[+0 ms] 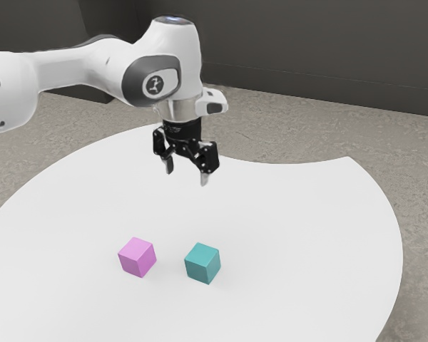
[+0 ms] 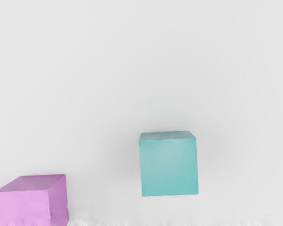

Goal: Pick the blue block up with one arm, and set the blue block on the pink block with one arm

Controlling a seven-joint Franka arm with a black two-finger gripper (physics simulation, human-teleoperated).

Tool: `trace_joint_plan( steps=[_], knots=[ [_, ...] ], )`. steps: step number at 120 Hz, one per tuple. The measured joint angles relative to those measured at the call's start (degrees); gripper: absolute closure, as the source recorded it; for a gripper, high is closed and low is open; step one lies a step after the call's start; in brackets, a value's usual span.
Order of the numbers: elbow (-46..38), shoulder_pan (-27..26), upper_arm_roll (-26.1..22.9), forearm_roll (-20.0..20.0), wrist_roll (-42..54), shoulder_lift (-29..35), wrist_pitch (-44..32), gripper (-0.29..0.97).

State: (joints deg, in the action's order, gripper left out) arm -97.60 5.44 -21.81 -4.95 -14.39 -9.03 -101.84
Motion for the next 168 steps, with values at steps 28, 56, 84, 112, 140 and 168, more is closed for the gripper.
trace_joint_plan(
  steps=[28, 56, 84, 112, 140, 168],
  knots=[
    [-18.1, -3.0, 0.7, 3.4, -0.6, 3.3, -12.0, 0.0],
    [-20.1, -2.9, 0.3, 3.7, 0.4, 2.0, -22.6, 0.0],
    [-18.6, -3.2, 1.6, 4.3, 2.4, -3.6, -25.0, 0.0],
    [-17.9, -3.6, 3.0, 3.5, 5.9, -6.3, -27.9, 0.0],
    [-18.1, -3.5, 3.1, 2.1, 8.5, -9.4, -29.6, 0.0],
    [-18.3, -3.3, 3.2, 1.8, 10.1, -10.8, -30.6, 0.0]
  ],
)
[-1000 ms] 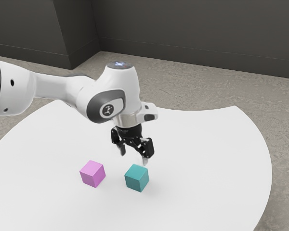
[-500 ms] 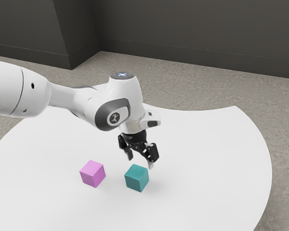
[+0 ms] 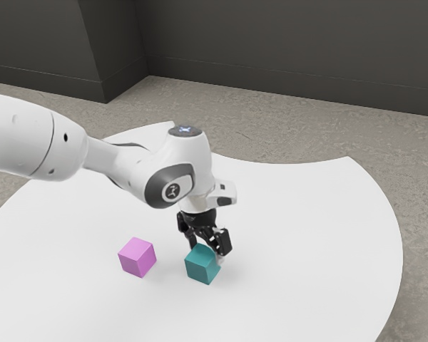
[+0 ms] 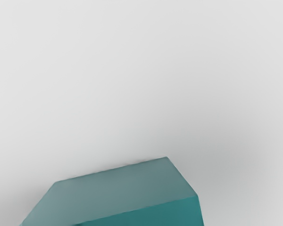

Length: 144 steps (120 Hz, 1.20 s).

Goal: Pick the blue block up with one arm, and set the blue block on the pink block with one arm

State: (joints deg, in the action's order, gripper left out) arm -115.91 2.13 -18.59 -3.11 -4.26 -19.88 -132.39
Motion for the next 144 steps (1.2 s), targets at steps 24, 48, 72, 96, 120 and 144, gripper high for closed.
trace_joint_plan(
  steps=[24, 48, 72, 96, 120, 144],
  knots=[
    [-1.3, 0.5, 0.1, 0.0, 1.0, 0.5, -0.2, 0.0],
    [-4.0, 0.3, 0.1, -0.1, 1.3, 0.7, -2.0, 0.0],
    [-5.6, -0.2, 1.6, 0.1, 1.4, 0.2, -6.7, 0.0],
    [-5.7, -1.1, 1.7, 0.2, 1.5, -0.3, -9.8, 0.0],
    [-5.7, -1.0, 1.9, 0.3, 1.7, -0.5, -11.0, 0.03],
    [-5.7, -1.0, 1.9, 0.2, 1.7, -0.7, -11.4, 0.2]
  ],
)
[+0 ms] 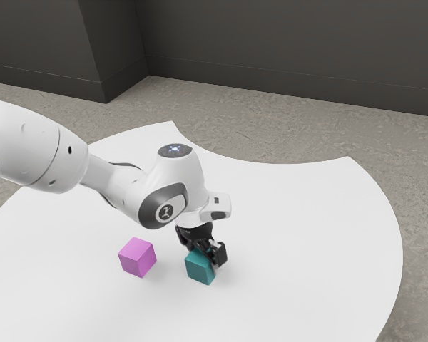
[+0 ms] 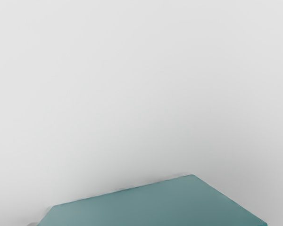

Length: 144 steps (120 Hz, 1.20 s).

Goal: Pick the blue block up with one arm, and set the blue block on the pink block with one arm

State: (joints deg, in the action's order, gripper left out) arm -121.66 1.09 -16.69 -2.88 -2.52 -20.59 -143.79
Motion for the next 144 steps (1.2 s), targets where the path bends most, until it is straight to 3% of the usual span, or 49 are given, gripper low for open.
trace_joint_plan(
  steps=[56, 98, 144],
  knots=[
    [0.2, -0.1, 0.0, -1.4, -1.8, 0.5, -0.1, 0.34],
    [0.3, -0.1, -0.1, -1.5, -3.1, 1.5, 0.2, 0.34],
    [-0.9, -0.2, -0.4, -1.7, -3.7, 9.0, 2.3, 0.35]
  ],
)
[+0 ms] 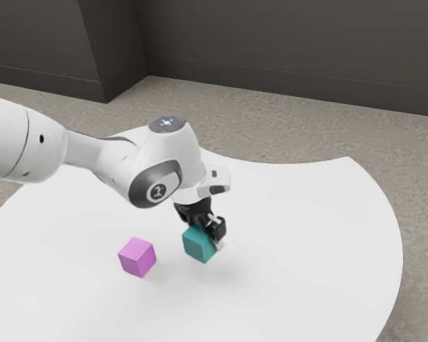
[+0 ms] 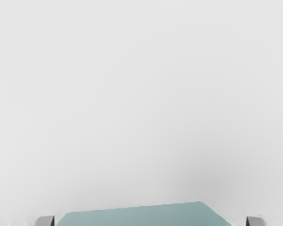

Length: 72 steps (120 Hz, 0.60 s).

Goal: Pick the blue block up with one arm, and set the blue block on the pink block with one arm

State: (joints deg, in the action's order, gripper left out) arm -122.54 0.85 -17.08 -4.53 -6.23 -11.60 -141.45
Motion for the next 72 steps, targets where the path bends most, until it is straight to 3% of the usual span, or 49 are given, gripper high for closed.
trace_joint_plan(
  steps=[26, 72],
  knots=[
    [-0.6, 1.7, 0.5, -1.1, 0.0, 2.0, 3.5, 0.35],
    [-1.7, 3.5, 6.8, -1.9, 2.9, 5.9, 8.7, 0.36]
  ],
)
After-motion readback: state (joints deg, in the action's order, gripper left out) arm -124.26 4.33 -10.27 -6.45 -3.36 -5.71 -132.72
